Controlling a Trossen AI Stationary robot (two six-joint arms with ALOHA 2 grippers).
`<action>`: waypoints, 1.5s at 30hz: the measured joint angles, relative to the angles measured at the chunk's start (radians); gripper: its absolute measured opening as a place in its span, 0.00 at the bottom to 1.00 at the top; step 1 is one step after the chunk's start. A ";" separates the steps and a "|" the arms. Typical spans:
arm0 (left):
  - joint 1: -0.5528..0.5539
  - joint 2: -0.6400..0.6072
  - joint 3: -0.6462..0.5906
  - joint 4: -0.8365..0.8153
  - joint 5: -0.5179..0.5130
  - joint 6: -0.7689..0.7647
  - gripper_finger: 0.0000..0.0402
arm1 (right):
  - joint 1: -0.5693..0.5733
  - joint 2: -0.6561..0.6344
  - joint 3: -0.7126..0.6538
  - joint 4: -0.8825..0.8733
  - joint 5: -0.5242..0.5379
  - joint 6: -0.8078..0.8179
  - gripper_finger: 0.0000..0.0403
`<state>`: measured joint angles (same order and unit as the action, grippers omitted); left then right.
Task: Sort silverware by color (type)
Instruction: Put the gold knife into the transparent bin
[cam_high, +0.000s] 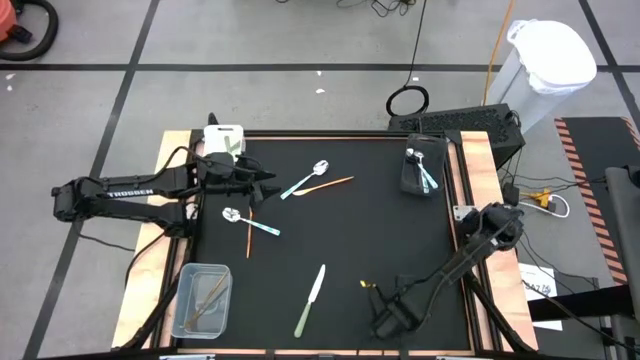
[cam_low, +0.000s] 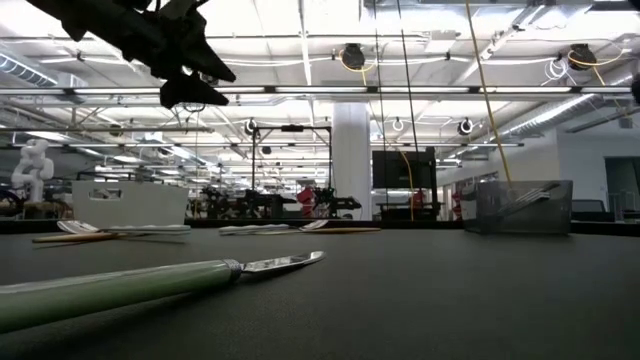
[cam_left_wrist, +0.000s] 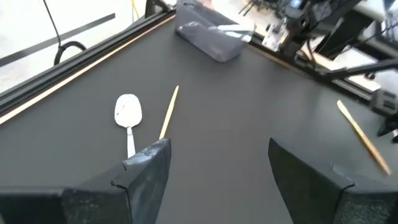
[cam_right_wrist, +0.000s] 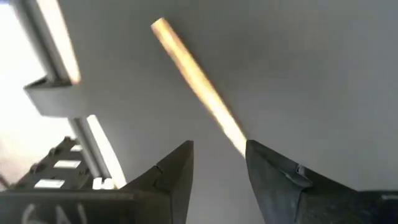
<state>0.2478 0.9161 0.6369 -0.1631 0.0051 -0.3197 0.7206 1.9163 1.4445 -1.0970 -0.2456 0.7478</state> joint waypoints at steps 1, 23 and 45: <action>0.000 0.000 0.000 -0.010 -0.001 0.013 0.67 | 0.008 0.008 0.000 0.014 -0.004 -0.003 0.35; 0.001 -0.129 0.000 -0.164 -0.090 0.084 0.67 | 0.047 0.139 0.003 0.098 0.004 0.034 0.09; -0.269 -0.179 0.000 -0.131 0.001 -0.051 0.67 | 0.000 0.140 0.163 0.101 0.309 0.350 0.00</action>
<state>-0.0215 0.7368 0.6373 -0.2943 0.0062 -0.3710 0.7207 2.0567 1.6074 -0.9963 0.0635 1.0974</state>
